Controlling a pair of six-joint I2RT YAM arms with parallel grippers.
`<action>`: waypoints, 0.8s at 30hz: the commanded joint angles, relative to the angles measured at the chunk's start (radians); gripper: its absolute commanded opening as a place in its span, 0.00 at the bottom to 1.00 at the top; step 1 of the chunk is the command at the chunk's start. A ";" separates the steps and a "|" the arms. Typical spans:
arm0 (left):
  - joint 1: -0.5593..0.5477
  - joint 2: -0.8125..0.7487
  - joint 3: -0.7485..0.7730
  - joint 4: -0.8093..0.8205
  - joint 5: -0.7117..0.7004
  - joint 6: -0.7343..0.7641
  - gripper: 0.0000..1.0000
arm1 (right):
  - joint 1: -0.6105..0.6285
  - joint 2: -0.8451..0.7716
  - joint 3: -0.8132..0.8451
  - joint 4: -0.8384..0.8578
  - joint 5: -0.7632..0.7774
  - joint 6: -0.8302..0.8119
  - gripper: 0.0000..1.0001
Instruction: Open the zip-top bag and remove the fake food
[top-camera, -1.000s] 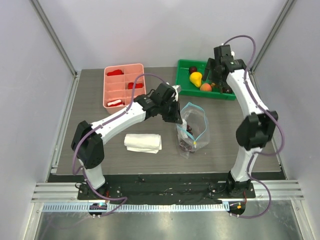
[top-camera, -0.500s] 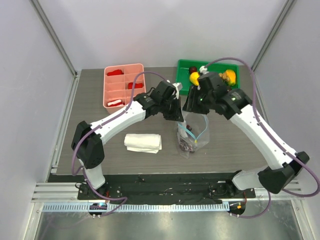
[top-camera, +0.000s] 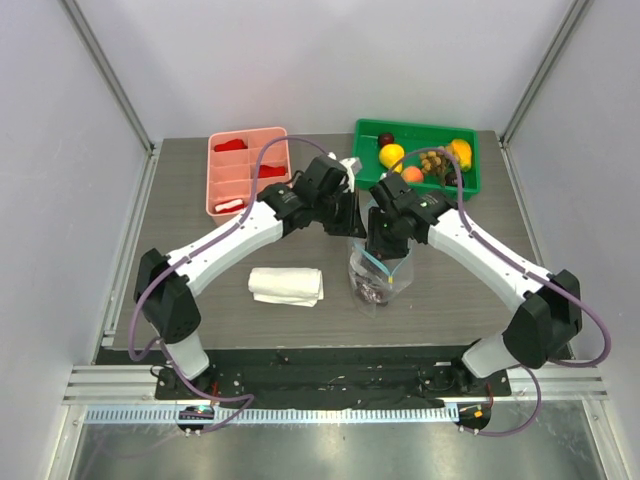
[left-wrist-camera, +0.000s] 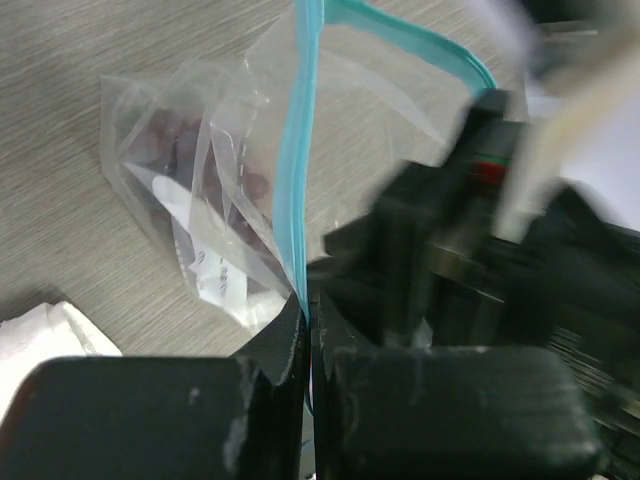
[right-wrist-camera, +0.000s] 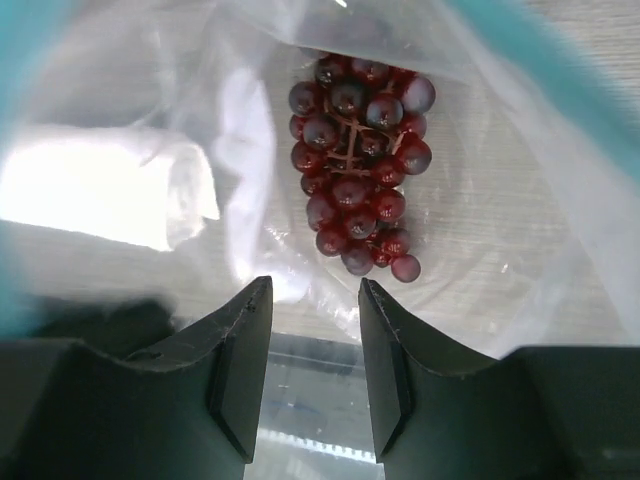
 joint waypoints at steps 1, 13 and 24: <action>-0.006 -0.055 0.039 0.000 -0.006 -0.002 0.00 | -0.002 0.031 -0.028 0.075 -0.023 -0.010 0.46; -0.006 -0.080 -0.027 0.006 -0.029 -0.009 0.00 | 0.031 0.184 -0.163 0.259 -0.028 -0.010 0.60; -0.007 -0.114 -0.136 0.009 -0.057 -0.013 0.00 | 0.036 0.292 -0.265 0.389 0.024 -0.039 0.70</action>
